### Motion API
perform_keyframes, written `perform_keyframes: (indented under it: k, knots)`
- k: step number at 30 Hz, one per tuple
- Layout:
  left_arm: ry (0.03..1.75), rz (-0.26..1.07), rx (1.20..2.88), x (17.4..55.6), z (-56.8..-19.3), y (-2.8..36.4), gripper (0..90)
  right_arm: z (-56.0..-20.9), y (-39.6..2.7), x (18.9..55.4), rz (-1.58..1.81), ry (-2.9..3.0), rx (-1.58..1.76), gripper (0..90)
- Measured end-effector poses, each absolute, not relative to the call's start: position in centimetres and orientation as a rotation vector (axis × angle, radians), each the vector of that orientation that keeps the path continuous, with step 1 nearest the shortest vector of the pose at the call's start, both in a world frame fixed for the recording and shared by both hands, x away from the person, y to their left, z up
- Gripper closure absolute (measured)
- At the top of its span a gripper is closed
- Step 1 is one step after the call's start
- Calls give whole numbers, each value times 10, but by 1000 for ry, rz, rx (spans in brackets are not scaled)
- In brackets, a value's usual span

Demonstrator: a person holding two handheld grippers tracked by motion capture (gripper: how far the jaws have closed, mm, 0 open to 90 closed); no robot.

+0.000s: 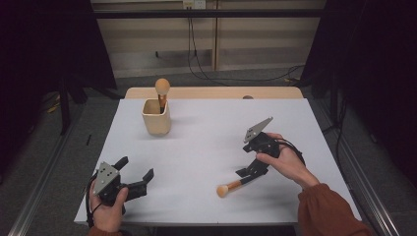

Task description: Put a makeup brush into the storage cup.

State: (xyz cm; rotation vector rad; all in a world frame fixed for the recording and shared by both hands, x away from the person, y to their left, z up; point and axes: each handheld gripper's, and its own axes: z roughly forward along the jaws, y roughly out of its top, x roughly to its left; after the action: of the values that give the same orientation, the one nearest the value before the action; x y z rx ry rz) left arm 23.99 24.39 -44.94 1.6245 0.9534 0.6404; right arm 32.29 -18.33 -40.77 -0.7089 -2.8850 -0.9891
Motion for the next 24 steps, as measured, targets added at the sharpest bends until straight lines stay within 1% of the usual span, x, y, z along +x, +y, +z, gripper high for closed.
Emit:
perform_keyframes:
  k: [8, 16, 18, 20, 22, 24]
  knots:
    - [953, 638, 1624, 240, -450, 243, 27, -413, -173, 323, -771, -2923, -591, 41]
    - [953, 634, 1630, 240, -450, 243, 28, -420, -163, 318, -643, -2956, -488, 69]
    - [952, 636, 1636, 240, -450, 244, 27, -422, -161, 316, -626, -2988, -490, 40]
    - [953, 637, 1636, 240, -450, 244, 28, -423, -160, 315, -628, -2996, -481, 71]
    - [958, 637, 1631, 240, -450, 244, 27, -425, -158, 313, -612, -2995, -470, 57]
    - [957, 636, 1628, 240, -450, 244, 27, -428, -156, 312, -571, -2998, -449, 73]
